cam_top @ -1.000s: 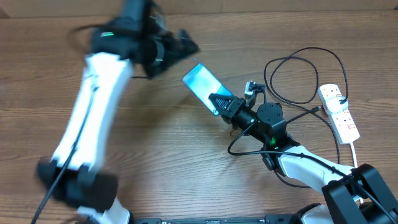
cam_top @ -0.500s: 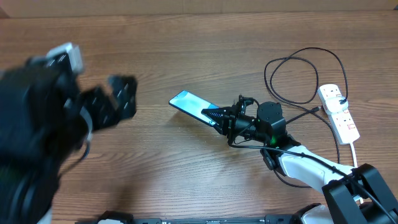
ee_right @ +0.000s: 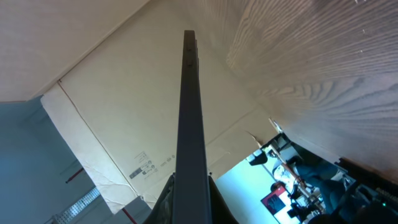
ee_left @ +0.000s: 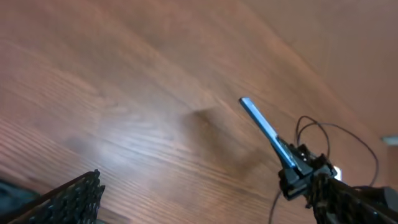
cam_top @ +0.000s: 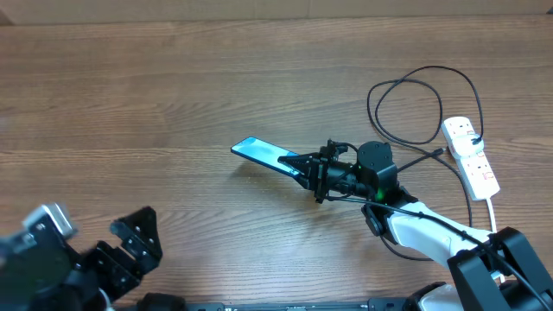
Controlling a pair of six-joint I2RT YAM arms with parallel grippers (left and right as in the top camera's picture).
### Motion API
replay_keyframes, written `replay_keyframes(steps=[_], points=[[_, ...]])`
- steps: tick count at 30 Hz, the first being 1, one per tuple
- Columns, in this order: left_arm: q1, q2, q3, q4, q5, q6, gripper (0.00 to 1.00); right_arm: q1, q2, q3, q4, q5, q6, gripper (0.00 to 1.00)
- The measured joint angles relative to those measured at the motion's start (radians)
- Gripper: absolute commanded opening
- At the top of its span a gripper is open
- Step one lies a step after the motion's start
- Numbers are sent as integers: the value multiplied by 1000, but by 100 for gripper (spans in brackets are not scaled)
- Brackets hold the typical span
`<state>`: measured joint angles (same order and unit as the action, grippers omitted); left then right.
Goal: Plug charger to phone and switch on socket
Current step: 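Release the phone from the left gripper and swing it back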
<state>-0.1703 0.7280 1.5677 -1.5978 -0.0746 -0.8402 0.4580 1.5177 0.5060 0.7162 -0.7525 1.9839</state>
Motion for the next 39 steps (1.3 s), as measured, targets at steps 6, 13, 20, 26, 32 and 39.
replay_keyframes(steps=[6,13,20,26,32,39], points=[[0,-135,-362,204,144,-215,100,0,0,-1,-9,-1,-6,4],[0,-130,-711,671,344,-400,100,0,0,-2,-9,-5,-82,4],[0,-99,-934,968,454,-608,99,0,0,-2,-10,-31,-129,4],[0,11,-1016,1174,542,-692,95,3,0,-2,-10,-37,-140,4],[0,158,-1020,1349,613,-724,76,45,0,-2,-10,-33,-145,4],[-45,292,-1020,1460,648,-744,65,88,0,-2,-10,6,-145,4]])
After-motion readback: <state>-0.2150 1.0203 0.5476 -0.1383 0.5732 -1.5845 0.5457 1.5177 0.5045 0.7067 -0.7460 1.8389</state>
